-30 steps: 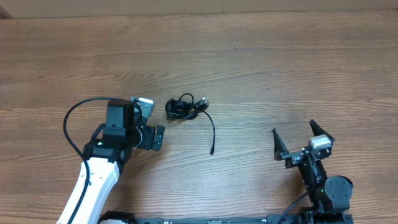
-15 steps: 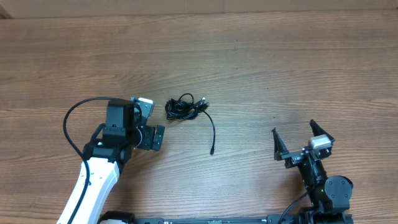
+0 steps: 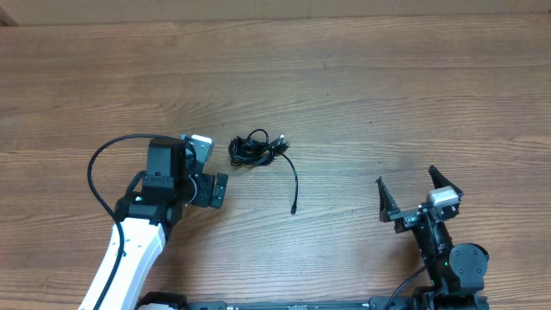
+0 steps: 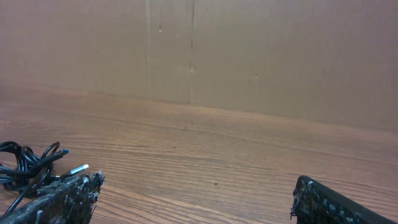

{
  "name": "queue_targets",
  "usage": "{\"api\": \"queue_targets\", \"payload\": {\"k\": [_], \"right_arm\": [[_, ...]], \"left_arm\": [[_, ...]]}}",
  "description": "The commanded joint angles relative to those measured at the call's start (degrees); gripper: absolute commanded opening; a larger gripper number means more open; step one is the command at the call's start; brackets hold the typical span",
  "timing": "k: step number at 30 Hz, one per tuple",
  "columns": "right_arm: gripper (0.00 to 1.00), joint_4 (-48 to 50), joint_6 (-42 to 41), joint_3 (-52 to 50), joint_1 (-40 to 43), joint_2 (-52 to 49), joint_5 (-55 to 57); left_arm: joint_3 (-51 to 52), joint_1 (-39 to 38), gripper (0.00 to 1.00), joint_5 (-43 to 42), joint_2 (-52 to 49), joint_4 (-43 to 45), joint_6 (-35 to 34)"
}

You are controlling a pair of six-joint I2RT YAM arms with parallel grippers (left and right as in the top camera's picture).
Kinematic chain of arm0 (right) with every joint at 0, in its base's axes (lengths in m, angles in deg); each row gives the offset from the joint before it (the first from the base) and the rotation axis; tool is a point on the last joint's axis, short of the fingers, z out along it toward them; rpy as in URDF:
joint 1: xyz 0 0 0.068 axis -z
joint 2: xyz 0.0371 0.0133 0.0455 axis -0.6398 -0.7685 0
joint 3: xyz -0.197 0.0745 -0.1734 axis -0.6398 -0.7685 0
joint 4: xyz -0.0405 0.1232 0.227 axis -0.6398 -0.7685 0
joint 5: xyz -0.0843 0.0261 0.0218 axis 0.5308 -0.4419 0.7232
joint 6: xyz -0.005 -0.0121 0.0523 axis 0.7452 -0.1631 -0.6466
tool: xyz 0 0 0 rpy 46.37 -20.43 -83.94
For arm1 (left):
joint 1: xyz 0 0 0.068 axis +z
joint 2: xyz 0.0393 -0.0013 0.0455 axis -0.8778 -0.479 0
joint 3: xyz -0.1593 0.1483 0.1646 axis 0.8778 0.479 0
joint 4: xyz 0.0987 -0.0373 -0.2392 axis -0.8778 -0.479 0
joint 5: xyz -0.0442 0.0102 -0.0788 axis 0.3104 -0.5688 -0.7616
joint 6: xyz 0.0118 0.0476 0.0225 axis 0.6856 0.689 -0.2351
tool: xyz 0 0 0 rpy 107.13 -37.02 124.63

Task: Untangle cables
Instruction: 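Raise the left gripper and move it toward the black cable bundle, then lower the open left gripper over the cable bundle's near edge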

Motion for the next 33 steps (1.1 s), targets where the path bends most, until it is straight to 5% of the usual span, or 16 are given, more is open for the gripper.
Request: {"api": "queue_targets", "payload": {"k": [1,33], "right_arm": [[1.0,0.2,-0.3,-0.6,0.2,0.5,0.3],[1.0,0.2,-0.3,-0.6,0.2,0.5,0.3]], "left_arm": [[-1.7,-0.4,1.0,0.4,-0.4,0.4,1.1],[-1.7,-0.4,1.0,-5.7,-0.4,1.8,1.0]]}}
